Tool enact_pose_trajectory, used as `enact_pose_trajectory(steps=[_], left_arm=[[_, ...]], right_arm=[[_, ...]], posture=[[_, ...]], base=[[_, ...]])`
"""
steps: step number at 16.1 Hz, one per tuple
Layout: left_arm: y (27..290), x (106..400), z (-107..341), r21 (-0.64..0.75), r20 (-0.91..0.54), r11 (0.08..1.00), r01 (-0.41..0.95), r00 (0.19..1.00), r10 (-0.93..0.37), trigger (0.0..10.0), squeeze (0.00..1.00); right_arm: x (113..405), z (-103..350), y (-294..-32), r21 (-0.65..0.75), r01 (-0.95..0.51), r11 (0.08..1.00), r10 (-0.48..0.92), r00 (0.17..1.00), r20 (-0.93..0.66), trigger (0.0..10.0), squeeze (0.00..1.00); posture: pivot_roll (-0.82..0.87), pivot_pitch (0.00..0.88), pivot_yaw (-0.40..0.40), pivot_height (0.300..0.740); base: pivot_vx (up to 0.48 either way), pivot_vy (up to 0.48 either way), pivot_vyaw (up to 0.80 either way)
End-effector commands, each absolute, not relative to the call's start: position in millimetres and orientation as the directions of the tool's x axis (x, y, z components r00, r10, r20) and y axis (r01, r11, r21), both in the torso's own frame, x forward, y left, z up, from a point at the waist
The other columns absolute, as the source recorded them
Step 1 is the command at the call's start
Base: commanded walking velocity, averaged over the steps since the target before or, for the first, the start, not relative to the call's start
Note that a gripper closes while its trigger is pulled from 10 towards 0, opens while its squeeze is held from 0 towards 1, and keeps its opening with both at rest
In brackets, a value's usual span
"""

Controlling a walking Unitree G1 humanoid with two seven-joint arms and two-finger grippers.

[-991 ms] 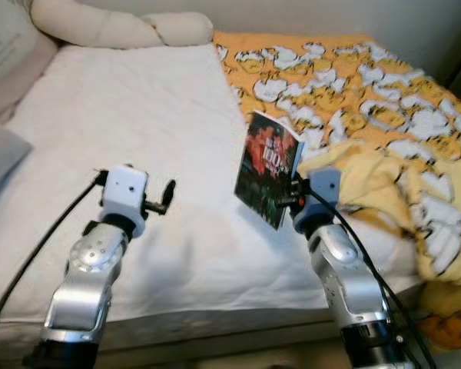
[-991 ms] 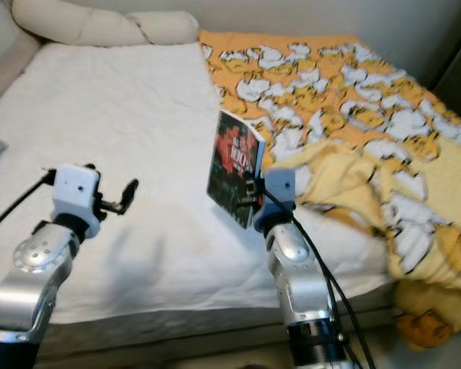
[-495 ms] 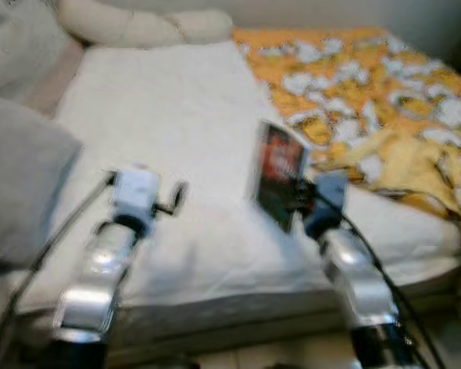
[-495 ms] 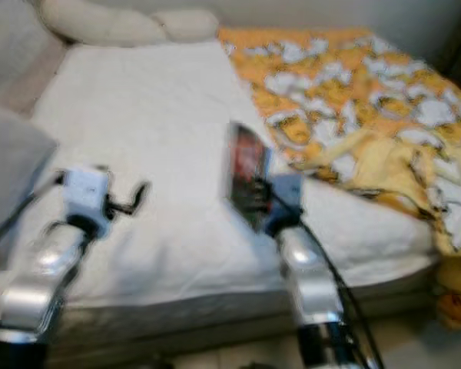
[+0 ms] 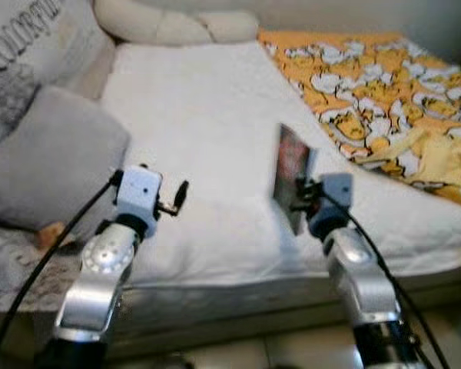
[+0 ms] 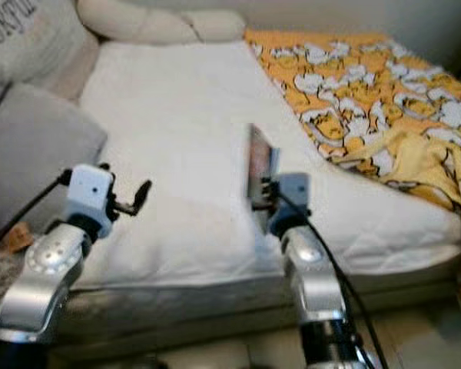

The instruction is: Clean up the room

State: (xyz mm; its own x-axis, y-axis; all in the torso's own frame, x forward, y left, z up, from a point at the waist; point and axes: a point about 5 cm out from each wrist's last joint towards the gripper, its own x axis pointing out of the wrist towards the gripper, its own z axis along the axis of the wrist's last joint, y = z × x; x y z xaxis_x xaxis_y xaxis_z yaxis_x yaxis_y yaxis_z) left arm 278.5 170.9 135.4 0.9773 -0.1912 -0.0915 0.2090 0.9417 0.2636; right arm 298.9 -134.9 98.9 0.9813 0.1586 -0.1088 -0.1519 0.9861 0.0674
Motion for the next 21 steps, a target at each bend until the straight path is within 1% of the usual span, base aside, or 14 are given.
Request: enact_pose_trajectory(steps=[1,2,3,5,7,9,10,11,13,15,16,21], left_arm=[[172.3,281.1,138.0,0.272,-0.080,0.943,0.192,0.981,-0.177,10.0,0.00],[172.7,282.2,138.3,0.262,-0.076,0.947,0.186,0.982,-0.172,10.0,0.00],[173.7,283.7,139.7,0.233,-0.063,0.957,0.171,0.985,-0.160,10.0,0.00],[176.3,286.5,142.6,0.226,-0.052,0.963,0.149,0.989,-0.141,10.0,0.00],[178.3,288.3,143.4,0.219,-0.051,0.966,0.139,0.990,-0.131,10.0,0.00],[179.6,288.9,144.2,0.209,-0.038,0.970,0.123,0.992,-0.118,10.0,0.00],[180.1,289.2,144.5,0.210,-0.035,0.970,0.118,0.993,-0.114,10.0,0.00],[180.7,288.2,144.5,0.209,-0.034,0.970,0.120,0.993,-0.115,10.0,0.00],[181.2,287.4,144.4,0.211,-0.035,0.969,0.126,0.992,-0.121,10.0,0.00],[180.6,286.6,143.7,0.209,-0.042,0.968,0.140,0.990,-0.134,10.0,0.00],[179.6,286.6,143.0,0.210,-0.047,0.966,0.149,0.989,-0.142,10.0,0.00],[177.7,286.9,142.2,0.210,-0.052,0.964,0.161,0.987,-0.154,10.0,0.00]], right_arm=[[302.6,111.6,-131.1,0.067,-0.171,0.983,0.175,0.983,-0.051,10.0,0.00],[303.4,111.9,-131.3,0.068,-0.171,0.983,0.174,0.983,-0.051,10.0,0.00],[304.9,112.4,-131.1,0.073,-0.173,0.982,0.176,0.983,-0.051,10.0,0.00],[307.5,114.5,-130.6,0.094,-0.180,0.979,0.185,0.981,-0.053,10.0,0.00],[309.5,114.6,-127.0,0.107,-0.217,0.970,0.225,0.971,-0.075,10.0,0.00],[312.0,115.8,-122.9,0.006,-0.234,0.972,0.233,0.969,-0.079,10.0,0.00],[311.0,117.1,-124.5,0.044,-0.230,0.972,0.233,0.971,-0.052,10.0,0.00],[309.0,115.3,-126.4,0.103,-0.252,0.962,0.259,0.964,-0.059,10.0,0.00],[306.5,114.1,-125.1,0.131,-0.286,0.949,0.297,0.953,-0.069,10.0,0.00],[307.6,114.7,-126.4,0.133,-0.272,0.953,0.283,0.956,-0.074,10.0,0.00],[307.8,115.2,-124.3,0.127,-0.292,0.948,0.302,0.951,-0.072,10.0,0.00],[306.8,114.8,-121.4,0.147,-0.315,0.938,0.328,0.942,-0.074,10.0,0.00]], posture=[[-0.01,0.000,-0.050,0.740],[-0.01,0.000,-0.050,0.740],[-0.01,0.000,-0.051,0.740],[-0.01,0.000,-0.049,0.740],[-0.01,0.000,-0.046,0.740],[-0.01,0.000,-0.044,0.740],[-0.01,0.000,-0.046,0.740],[-0.01,0.000,-0.047,0.740],[0.00,0.000,-0.046,0.740],[-0.01,0.000,-0.041,0.740],[-0.01,0.000,-0.041,0.740],[-0.01,0.000,-0.040,0.740]], base=[[0.000,-0.480,0.00],[0.000,-0.480,0.00],[0.000,0.000,0.00],[0.000,0.000,0.00],[0.000,0.000,0.00],[0.000,0.000,0.00],[0.000,0.000,0.00],[0.000,0.000,0.00],[0.000,0.000,0.00],[0.274,0.000,0.80],[0.292,0.000,0.79],[0.307,0.000,0.00]])
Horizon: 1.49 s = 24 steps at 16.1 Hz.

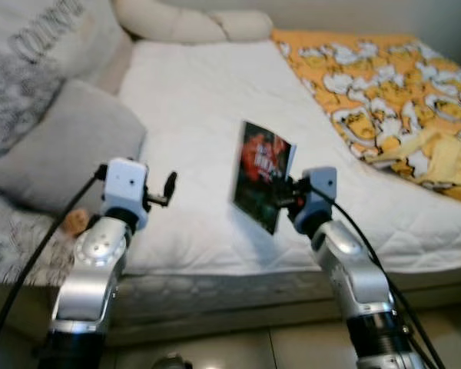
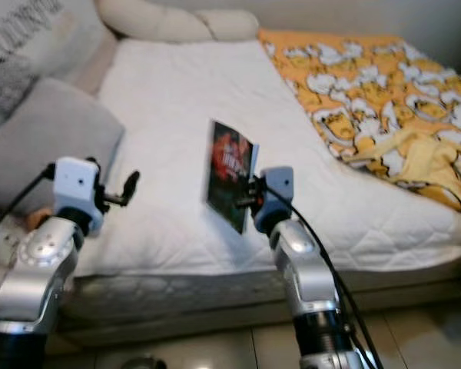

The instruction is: Clean up the room

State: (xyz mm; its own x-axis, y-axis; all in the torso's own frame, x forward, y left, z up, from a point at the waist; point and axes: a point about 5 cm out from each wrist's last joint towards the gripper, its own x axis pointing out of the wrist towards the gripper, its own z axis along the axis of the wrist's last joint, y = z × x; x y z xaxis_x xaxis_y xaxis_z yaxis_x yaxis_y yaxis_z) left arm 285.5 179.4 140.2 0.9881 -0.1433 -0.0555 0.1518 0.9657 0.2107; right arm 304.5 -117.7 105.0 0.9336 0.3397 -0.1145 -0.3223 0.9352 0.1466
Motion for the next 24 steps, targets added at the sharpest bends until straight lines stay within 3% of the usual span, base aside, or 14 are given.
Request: enact_pose_trajectory(steps=[1,14,19,24], left_arm=[[178,287,142,0.210,-0.052,0.964,0.161,0.987,-0.154,10.0,0.00],[178,287,142,0.210,-0.052,0.964,0.161,0.987,-0.154,10.0,0.00],[183,286,142,0.210,-0.059,0.965,0.159,0.987,-0.150,10.0,0.00],[184,285,142,0.218,-0.063,0.962,0.161,0.986,-0.151,10.0,0.00]], right_arm=[[307,115,-121,0.147,-0.315,0.938,0.328,0.942,-0.074,10.0,0.00],[307,115,-121,0.147,-0.315,0.938,0.328,0.942,-0.074,10.0,0.00],[298,110,-106,0.102,-0.447,0.889,0.457,0.884,-0.103,10.0,0.00],[293,107,-105,0.152,-0.464,0.872,0.482,0.869,-0.114,10.0,0.00]], posture=[[-0.01,0.000,-0.040,0.740],[-0.01,0.000,-0.040,0.740],[0.01,0.000,-0.044,0.740],[0.01,0.000,-0.039,0.740]], base=[[0.322,0.000,0.00],[0.322,0.000,0.00],[0.399,0.000,0.16],[0.415,0.000,0.32]])
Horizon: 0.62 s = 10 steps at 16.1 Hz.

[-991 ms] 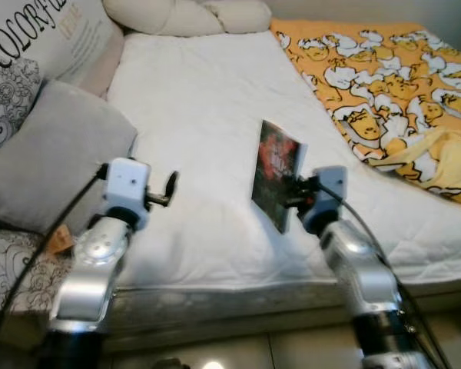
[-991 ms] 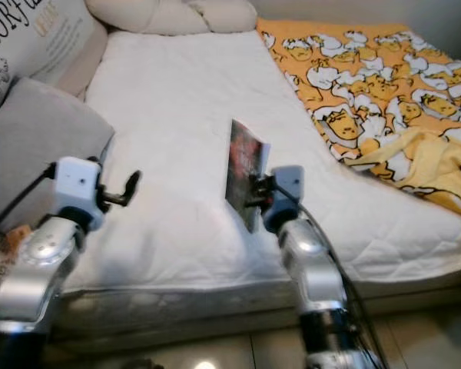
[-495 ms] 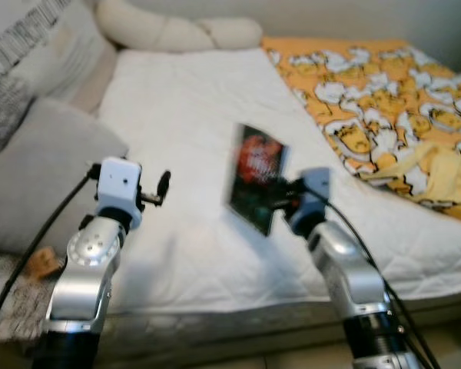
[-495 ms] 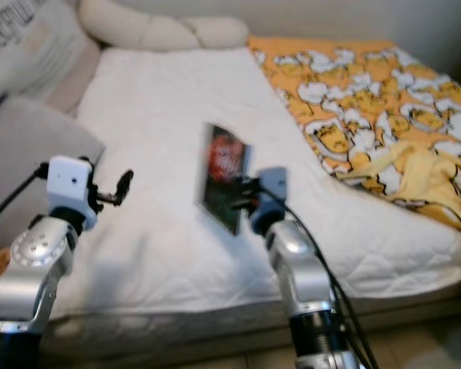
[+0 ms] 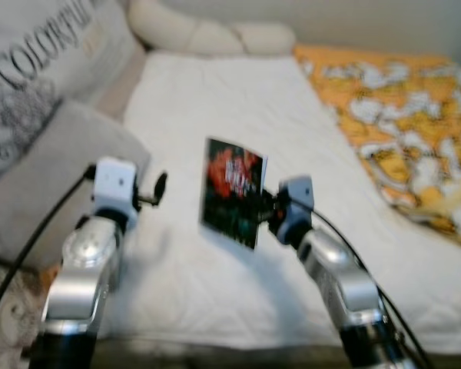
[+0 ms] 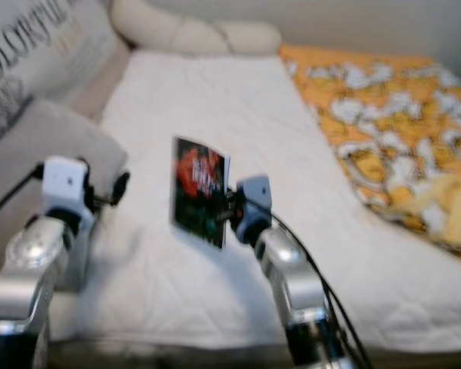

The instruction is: Clean up the room

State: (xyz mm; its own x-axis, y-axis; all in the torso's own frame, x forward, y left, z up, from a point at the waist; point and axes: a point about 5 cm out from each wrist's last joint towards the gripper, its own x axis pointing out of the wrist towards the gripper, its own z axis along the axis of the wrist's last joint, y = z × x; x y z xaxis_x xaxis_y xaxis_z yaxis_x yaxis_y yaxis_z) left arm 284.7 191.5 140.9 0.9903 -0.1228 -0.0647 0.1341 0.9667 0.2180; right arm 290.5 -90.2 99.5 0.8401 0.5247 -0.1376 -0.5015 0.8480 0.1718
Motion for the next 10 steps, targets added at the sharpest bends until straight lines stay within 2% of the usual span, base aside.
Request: enact_pose_trajectory(steps=[1,10], left_arm=[[185,284,141,0.227,-0.068,0.960,0.161,0.987,-0.149,10.0,0.00],[182,275,133,0.261,-0.112,0.941,0.214,0.975,-0.190,10.0,0.00]], right_arm=[[292,105,-105,0.154,-0.471,0.869,0.489,0.864,-0.119,10.0,0.00],[282,97,-112,0.190,-0.435,0.880,0.463,0.874,-0.143,10.0,0.00]], posture=[[0.01,0.000,-0.037,0.740],[0.01,0.000,-0.031,0.740]], base=[[0.345,0.000,0.00],[0.000,0.000,0.00]])
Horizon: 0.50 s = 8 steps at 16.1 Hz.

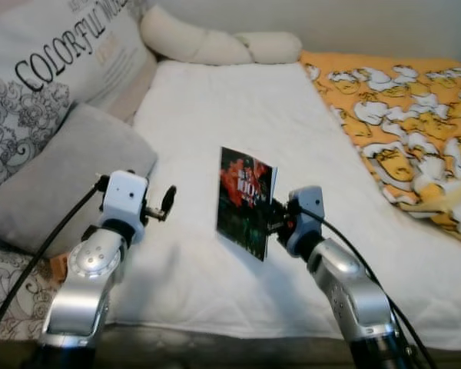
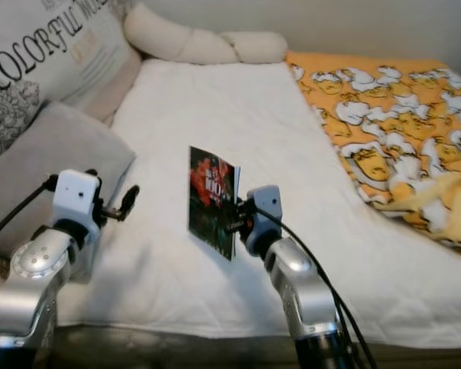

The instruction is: Clean up the room

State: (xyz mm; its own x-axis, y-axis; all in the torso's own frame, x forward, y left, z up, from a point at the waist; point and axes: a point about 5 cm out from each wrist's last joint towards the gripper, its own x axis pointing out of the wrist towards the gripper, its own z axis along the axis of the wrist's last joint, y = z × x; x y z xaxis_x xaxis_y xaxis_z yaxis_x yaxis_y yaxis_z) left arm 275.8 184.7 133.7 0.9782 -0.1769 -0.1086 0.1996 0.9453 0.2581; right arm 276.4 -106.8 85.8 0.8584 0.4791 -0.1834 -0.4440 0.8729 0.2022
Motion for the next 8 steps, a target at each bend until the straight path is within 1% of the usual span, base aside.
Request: enact_pose_trajectory(steps=[1,8], left_arm=[[181.3,275.2,133.1,0.261,-0.115,0.941,0.216,0.975,-0.192,10.0,0.00],[178.9,273.3,128.7,0.257,-0.132,0.941,0.219,0.973,-0.190,10.0,0.00]], right_arm=[[281.5,97.3,-112.6,0.191,-0.430,0.882,0.459,0.877,-0.145,10.0,0.00],[278.8,96.6,-116.2,0.186,-0.413,0.891,0.442,0.884,-0.151,10.0,0.00]], posture=[[0.01,0.000,-0.029,0.740],[0.01,0.000,-0.036,0.740]], base=[[0.000,0.000,0.00],[0.000,0.000,0.00]])
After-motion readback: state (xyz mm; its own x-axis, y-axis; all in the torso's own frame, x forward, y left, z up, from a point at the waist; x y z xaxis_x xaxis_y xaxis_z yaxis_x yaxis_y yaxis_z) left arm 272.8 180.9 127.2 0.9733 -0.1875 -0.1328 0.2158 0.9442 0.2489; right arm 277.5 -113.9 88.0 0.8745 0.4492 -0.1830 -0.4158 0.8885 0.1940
